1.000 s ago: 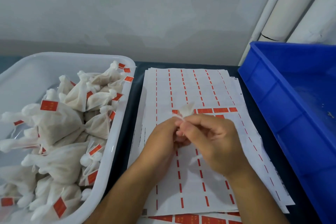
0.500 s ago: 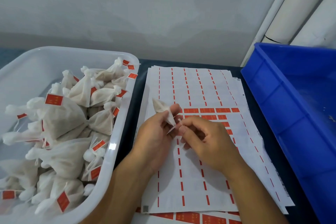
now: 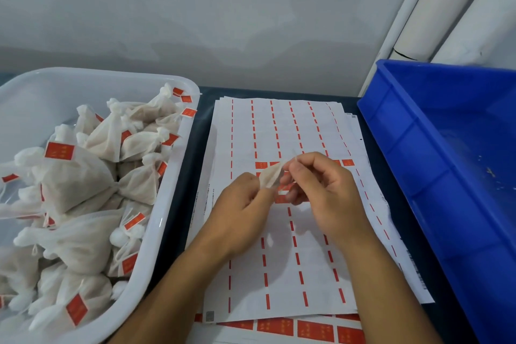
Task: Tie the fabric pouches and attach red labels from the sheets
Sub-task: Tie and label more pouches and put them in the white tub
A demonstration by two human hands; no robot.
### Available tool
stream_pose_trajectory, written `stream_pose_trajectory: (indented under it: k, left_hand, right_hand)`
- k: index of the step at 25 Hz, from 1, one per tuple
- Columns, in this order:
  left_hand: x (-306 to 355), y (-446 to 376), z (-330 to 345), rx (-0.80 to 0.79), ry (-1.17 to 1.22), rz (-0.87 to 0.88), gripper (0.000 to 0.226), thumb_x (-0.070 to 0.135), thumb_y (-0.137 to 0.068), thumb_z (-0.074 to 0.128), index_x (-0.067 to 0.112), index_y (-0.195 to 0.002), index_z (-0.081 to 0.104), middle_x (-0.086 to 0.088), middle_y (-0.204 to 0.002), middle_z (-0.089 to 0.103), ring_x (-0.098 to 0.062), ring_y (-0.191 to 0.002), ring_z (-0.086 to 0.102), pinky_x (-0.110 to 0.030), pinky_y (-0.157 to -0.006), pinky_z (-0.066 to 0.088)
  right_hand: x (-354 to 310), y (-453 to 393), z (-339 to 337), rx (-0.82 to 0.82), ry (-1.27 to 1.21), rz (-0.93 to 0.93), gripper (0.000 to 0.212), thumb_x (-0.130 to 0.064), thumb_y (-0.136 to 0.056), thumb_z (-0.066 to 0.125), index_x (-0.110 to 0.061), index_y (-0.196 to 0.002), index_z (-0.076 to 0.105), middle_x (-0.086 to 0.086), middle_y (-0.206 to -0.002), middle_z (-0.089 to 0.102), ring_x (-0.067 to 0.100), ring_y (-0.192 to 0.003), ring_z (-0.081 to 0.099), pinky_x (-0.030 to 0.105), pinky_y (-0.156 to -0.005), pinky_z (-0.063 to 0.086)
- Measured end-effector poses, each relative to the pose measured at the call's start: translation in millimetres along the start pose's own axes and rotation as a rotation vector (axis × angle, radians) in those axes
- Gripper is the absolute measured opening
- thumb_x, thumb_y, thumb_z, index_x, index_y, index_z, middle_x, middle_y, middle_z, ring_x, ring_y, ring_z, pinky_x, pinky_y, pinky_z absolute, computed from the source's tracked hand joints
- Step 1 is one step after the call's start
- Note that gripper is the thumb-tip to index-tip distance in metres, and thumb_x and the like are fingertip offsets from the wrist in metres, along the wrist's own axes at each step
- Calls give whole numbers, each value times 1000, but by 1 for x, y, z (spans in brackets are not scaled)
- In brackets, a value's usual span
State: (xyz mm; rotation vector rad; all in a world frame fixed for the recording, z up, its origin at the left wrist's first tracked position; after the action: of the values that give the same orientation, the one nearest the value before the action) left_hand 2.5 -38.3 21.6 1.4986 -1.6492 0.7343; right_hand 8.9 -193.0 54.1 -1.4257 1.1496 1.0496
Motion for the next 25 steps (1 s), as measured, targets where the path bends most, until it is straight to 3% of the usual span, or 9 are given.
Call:
stream_pose_trajectory:
  k: [4,6,9,12,14,17,20,25]
  left_hand:
    - [5,0,4,61,-183,167,32,51,-93,51,25,-75,58,10,-87,52,-3,-82,53,-31,-63,51]
    - [8,2,6,66,-228,220,39,55,-94,47,23,-76,60,12,-90,55,-4,-81,55,-35,-67,54]
    - [20,7,11,5,-232,330,40,50,-99,33,36,-113,68,16,-111,63,-2,-98,59,-34,-80,57]
    - [30,11,13,-55,-137,418,41,39,-104,29,44,-130,61,19,-128,64,0,-116,58,-30,-93,54]
    - [31,13,12,-95,-17,401,42,36,-104,28,44,-114,68,21,-117,66,0,-108,60,-22,-89,51]
    - [21,7,12,-146,227,203,47,43,-103,28,23,-83,65,2,-86,66,-12,-80,60,-35,-75,55]
    - [10,4,12,-185,348,41,53,49,-100,28,25,-84,72,2,-88,73,-12,-82,68,-24,-77,59]
    - [-4,-1,6,-108,466,-194,46,43,-107,39,20,-93,75,2,-78,75,-8,-70,69,-20,-67,56]
  right_hand:
    - [-13,5,0,-18,171,-154,12,-25,-97,67,-21,-99,78,-9,-98,69,17,-93,68,26,-69,55]
    - [-17,8,4,-35,285,-216,13,-34,-93,69,-28,-99,80,-16,-116,63,15,-116,61,27,-87,55]
    - [-18,9,12,-120,355,-246,16,-40,-94,67,-34,-101,80,-24,-140,56,9,-141,45,27,-113,40]
    - [-12,7,12,-177,280,-194,21,-38,-96,64,-30,-109,79,-22,-130,65,3,-132,55,17,-106,44]
    - [-8,6,11,-198,188,-119,23,-40,-98,62,-32,-116,74,-21,-119,71,4,-119,64,19,-96,54]
    - [-7,5,9,-194,170,-100,21,-48,-96,60,-40,-115,66,-21,-110,71,7,-111,68,22,-84,59]
    - [-9,5,6,-165,161,-108,21,-48,-94,61,-35,-109,66,-18,-103,71,12,-104,70,26,-79,60]
    - [-4,7,4,-195,157,-86,11,-27,-92,68,-33,-100,65,-11,-95,70,19,-94,70,31,-79,61]
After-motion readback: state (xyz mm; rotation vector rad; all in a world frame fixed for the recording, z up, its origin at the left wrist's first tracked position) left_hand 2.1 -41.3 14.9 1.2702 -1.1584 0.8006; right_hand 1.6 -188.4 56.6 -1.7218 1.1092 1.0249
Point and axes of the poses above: each hand's wrist, its own y-axis away from the middle knuckle, its own z-axis out of the palm, x = y × z, the point moved 7 cm from there along -y, towards the middle knuckle
